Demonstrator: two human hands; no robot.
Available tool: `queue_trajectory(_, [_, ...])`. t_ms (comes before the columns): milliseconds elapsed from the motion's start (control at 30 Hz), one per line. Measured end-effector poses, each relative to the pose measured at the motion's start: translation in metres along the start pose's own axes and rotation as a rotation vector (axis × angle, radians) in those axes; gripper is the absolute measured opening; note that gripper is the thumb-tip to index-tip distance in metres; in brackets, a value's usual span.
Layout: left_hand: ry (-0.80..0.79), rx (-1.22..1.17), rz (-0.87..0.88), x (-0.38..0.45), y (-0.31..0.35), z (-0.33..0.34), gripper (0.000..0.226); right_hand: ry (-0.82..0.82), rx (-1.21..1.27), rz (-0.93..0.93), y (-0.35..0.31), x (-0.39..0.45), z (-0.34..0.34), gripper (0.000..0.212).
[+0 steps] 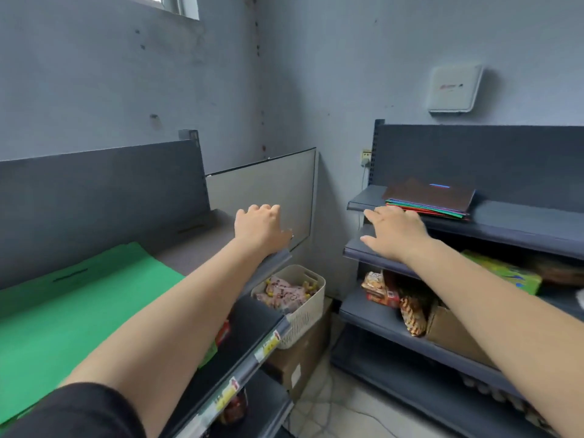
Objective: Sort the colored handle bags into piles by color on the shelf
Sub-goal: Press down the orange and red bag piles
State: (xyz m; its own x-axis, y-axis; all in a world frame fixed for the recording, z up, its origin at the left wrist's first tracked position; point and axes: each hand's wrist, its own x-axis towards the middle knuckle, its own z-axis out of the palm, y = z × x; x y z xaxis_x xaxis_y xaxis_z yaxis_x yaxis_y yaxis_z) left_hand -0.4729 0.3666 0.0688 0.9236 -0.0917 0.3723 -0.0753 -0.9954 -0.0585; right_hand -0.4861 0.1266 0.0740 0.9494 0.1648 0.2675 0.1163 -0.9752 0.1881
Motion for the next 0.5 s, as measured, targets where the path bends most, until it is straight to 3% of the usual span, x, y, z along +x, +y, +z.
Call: queue_trajectory(500, [0.019, -0.045, 0.304, 0.191, 0.156, 0.057, 0.044, -0.087, -0.111, 0.289, 0.154, 0.083, 0.054, 0.059])
